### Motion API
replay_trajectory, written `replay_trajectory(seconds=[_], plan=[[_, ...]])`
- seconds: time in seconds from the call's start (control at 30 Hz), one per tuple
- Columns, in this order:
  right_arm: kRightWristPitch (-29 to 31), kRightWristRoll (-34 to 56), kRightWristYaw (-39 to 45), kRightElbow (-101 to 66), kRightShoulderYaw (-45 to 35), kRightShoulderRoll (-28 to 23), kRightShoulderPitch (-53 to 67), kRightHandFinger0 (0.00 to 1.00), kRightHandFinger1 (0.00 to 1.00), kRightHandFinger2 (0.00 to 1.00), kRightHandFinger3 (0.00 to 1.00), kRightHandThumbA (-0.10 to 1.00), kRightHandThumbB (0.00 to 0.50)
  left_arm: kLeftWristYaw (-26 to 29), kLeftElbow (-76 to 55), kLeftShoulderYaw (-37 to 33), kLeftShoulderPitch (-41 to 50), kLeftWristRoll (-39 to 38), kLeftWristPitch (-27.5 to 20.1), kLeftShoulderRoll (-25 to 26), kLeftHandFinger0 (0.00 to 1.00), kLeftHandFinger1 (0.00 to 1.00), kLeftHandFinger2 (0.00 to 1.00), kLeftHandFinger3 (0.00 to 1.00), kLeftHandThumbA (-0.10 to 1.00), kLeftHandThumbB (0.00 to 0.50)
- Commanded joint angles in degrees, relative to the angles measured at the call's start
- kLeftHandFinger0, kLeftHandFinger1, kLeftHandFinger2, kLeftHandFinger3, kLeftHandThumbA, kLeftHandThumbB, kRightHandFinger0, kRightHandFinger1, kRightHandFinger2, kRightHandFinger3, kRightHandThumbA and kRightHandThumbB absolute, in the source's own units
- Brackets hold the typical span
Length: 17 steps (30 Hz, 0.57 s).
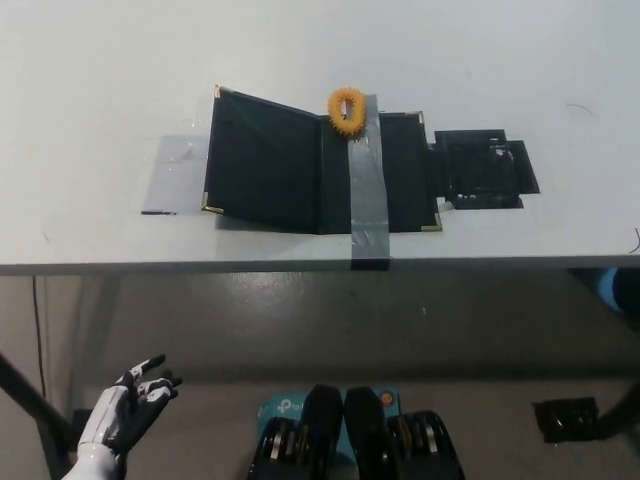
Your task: The robot uses its right hand to push the cover of the diary kept in the middle of the desk towards the left to open it
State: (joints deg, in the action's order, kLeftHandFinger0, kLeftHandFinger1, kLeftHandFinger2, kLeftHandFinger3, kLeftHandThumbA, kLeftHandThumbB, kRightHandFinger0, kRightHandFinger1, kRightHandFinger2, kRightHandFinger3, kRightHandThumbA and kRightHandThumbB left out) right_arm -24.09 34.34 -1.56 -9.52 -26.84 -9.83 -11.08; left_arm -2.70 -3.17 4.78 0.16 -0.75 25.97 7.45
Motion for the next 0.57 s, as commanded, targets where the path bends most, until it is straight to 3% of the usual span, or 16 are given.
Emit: replay_trajectory(seconds=[0.0, 0.13, 0.27, 0.43, 0.53], plan=[[3.9, 4.2, 3.4, 0.6, -1.8, 0.5, 1.9, 0.77, 0.80, 0.77, 0.87, 1.00, 0.272, 0.7, -1.4, 0.6, -0.2, 0.3, -1.3, 0.5, 1.00, 0.74, 0.68, 0.82, 0.54, 0.189], [7.7, 2.3, 5.2, 4.9, -1.8, 0.7, 5.3, 0.73, 0.76, 0.74, 0.85, 1.00, 0.246, 0.6, -1.1, 0.5, 0.0, 0.6, -1.7, 0.8, 1.00, 0.75, 0.71, 0.84, 0.56, 0.200], [9.3, 1.6, 5.3, 7.7, -1.6, 1.1, 6.5, 0.72, 0.75, 0.74, 0.85, 1.00, 0.270, 0.6, -1.2, 0.4, 0.0, 0.8, -1.8, 0.9, 1.00, 0.76, 0.72, 0.83, 0.57, 0.213], [11.6, -0.9, 4.6, 13.1, -0.7, 1.6, 7.3, 0.69, 0.73, 0.74, 0.86, 1.00, 0.248, 0.6, -1.2, 1.3, 0.3, -0.3, -1.7, 0.5, 1.00, 0.77, 0.73, 0.83, 0.55, 0.217], [14.5, -3.7, 4.6, 18.1, 0.5, 1.2, 7.4, 0.68, 0.73, 0.73, 0.83, 1.00, 0.257, 0.5, -1.4, 1.6, 0.3, -0.4, -1.8, 0.4, 1.00, 0.76, 0.72, 0.82, 0.53, 0.184]])
